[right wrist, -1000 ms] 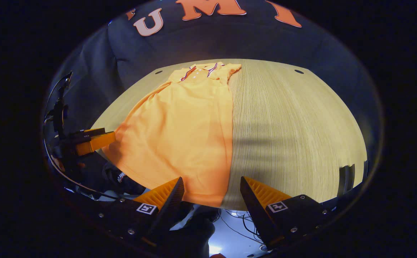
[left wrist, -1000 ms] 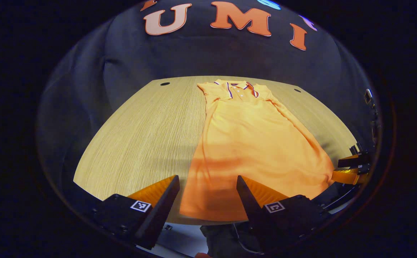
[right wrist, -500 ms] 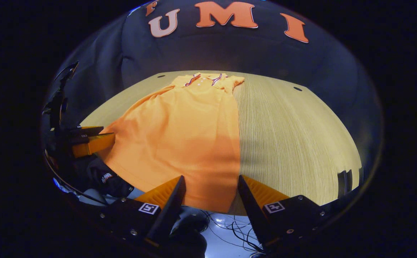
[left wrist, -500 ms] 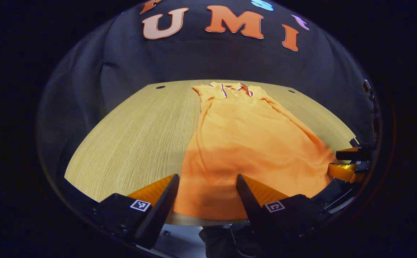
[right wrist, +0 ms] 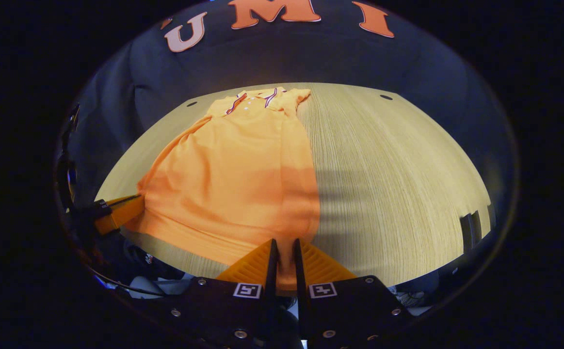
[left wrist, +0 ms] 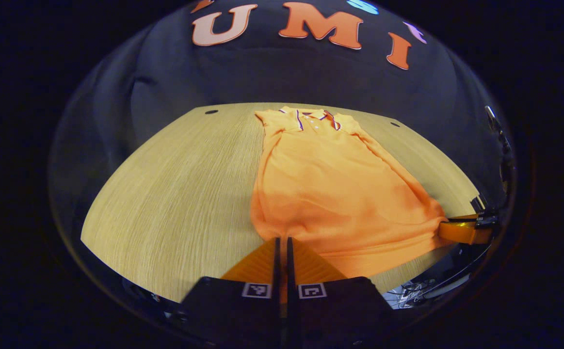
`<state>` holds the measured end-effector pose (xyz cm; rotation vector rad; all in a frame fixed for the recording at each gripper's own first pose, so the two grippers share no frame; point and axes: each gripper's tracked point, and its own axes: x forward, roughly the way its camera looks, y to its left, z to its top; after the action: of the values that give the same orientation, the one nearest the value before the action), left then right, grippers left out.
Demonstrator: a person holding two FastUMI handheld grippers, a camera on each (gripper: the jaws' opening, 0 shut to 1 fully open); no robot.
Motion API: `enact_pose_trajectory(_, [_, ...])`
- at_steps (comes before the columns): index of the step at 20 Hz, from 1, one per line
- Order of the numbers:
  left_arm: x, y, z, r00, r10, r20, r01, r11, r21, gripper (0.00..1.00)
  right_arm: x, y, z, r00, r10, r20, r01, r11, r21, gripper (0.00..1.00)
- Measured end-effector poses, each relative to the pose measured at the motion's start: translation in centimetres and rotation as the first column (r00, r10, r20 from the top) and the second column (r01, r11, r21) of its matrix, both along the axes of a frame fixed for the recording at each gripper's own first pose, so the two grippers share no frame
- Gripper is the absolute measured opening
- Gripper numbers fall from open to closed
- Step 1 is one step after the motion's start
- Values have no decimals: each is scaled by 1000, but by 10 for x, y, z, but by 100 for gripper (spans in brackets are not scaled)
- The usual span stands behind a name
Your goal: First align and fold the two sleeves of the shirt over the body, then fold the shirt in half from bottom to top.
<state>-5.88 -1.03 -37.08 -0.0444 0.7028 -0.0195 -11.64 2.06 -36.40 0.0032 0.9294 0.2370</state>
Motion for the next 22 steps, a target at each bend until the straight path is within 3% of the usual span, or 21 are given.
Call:
enact_pose_trajectory(1, [3,-1,1,1000,-11,-22,11,1000,15,8,0,2,4,999,-26,-20,26,999,35,0])
enact_pose_trajectory(2, [1,-4,2,999,-20,-42,20,1000,7,10,2,9,3,998,-25,-53,29,997,74,2])
enact_pose_trajectory(3, [0,-10,2,997,-31,-75,30,999,-23,3,1,11,3,997,-27,-69,33,996,88,1])
enact_pose_trajectory(6, [4,-12,2,991,-22,-131,13,997,-73,1,1,19,8,996,-5,-90,17,992,126,0])
enact_pose_trajectory(12, [24,-14,42,996,-28,-83,21,996,-85,1,28,37,44,997,-27,-72,47,957,287,1])
enact_pose_trajectory(16, [47,-14,74,999,-29,-13,28,997,-70,1,47,31,62,1000,1,-15,3,959,283,0])
enact_pose_trajectory(22, [73,-15,106,999,0,42,2,999,-50,1,73,25,80,996,69,47,-77,979,188,1])
